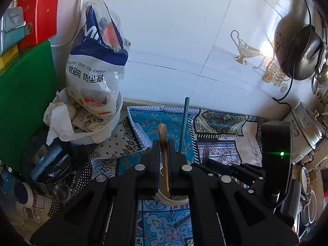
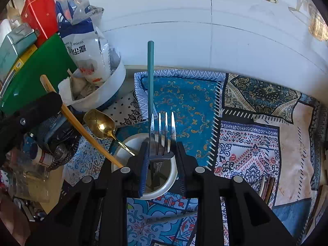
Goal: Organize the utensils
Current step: 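Lower the wooden chopstick into the white cup with the left gripper while the right lowers the fork in, then open both grippers to release the chopstick and fork into the cup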
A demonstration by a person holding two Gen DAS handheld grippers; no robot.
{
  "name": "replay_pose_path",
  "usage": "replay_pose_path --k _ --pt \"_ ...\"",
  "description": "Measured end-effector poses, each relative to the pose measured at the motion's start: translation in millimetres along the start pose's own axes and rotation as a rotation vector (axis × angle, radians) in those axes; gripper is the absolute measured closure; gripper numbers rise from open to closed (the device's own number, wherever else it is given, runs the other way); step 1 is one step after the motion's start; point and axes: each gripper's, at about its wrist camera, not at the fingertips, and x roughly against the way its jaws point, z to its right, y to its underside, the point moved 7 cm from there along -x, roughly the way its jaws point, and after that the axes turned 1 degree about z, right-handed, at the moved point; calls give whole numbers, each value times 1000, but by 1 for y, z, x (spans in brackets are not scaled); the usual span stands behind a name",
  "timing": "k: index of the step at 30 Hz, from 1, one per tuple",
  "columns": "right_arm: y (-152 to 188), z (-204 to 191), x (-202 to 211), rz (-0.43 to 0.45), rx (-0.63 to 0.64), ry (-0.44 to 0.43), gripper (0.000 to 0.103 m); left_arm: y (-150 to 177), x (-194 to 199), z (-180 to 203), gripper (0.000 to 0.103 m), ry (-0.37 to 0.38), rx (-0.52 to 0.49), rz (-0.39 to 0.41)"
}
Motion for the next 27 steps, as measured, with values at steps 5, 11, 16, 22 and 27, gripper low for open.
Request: replay_pose_path --k 5,11,16,22,27 --pt "2 -2 -6 -18 22 15 79 -2 -5 -5 99 -11 19 -20" --pt "4 -3 -2 -27 51 12 74 3 -6 -7 98 -29 17 -41" --pt "6 0 13 -3 76 17 70 4 3 -2 94 -37 11 -36" --pt "7 9 41 48 106 42 67 1 16 11 78 -60 -22 -3" --pt "15 29 64 82 99 71 66 2 23 35 73 -59 -71 13"
